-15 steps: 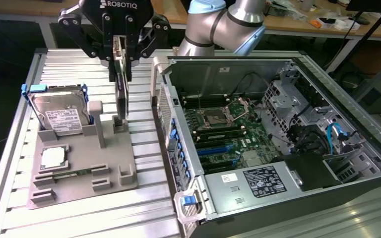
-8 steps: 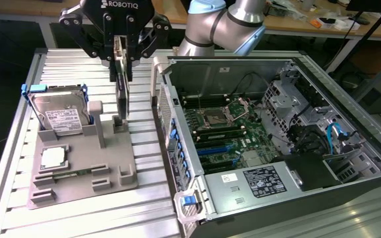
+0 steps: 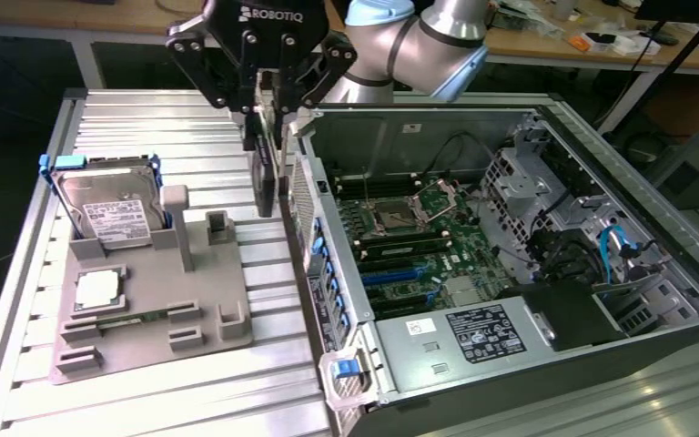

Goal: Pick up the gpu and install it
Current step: 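Pick up the gpu and move the gpu toward the slot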

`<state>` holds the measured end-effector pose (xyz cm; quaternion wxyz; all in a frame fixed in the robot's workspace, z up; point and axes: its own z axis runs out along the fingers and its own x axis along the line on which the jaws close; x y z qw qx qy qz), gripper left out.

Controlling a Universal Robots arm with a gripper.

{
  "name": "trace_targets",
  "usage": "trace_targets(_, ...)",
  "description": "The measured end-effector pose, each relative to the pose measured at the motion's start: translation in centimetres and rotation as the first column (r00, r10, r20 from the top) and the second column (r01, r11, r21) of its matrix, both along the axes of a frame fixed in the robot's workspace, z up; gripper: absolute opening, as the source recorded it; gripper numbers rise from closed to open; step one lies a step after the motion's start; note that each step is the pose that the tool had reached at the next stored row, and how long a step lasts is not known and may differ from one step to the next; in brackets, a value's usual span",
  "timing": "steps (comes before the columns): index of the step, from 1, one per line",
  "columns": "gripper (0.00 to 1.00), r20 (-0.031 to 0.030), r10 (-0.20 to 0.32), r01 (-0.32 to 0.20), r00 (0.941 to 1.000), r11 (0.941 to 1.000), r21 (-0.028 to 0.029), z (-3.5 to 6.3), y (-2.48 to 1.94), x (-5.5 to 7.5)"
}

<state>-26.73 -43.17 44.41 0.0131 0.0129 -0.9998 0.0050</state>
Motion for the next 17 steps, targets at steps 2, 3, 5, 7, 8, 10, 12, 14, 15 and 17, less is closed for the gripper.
trace_targets(2,0.27,0.0055,0.0,0.0,1.0,1.0,0.0,-0.11,0.0,1.2)
trace_targets(3,0.27,0.0132,0.0,0.0,0.9999,1.0,0.0,-0.2,0.0,2.2)
trace_targets(5,0.27,0.0202,0.0,0.0,0.9998,1.0,-0.0001,-0.27,0.0,2.9)
trace_targets(7,0.27,0.0269,0.0,0.0,0.9996,1.0,0.0,-0.35,0.0,3.7)
trace_targets(8,0.27,0.0295,0.0,0.0,0.9996,1.0,0.0,-0.38,0.0,4.1)
trace_targets(10,0.27,0.0308,0.0,0.0,0.9995,1.0,0.0,-0.42,0.0,4.9)
trace_targets(12,0.27,0.0311,0.0,0.0,0.9995,1.0,0.0001,-0.45,0.0,5.9)
trace_targets(14,0.27,0.031,0.0,0.0,0.9995,1.0,0.0,-0.49,0.0,6.8)
trace_targets(15,0.27,0.031,0.0,0.0,0.9995,1.0,0.0,-0.51,0.0,7.3)
trace_targets(17,0.27,0.0311,0.0,0.0,0.9995,1.0,0.0,-0.54,0.0,8.3)
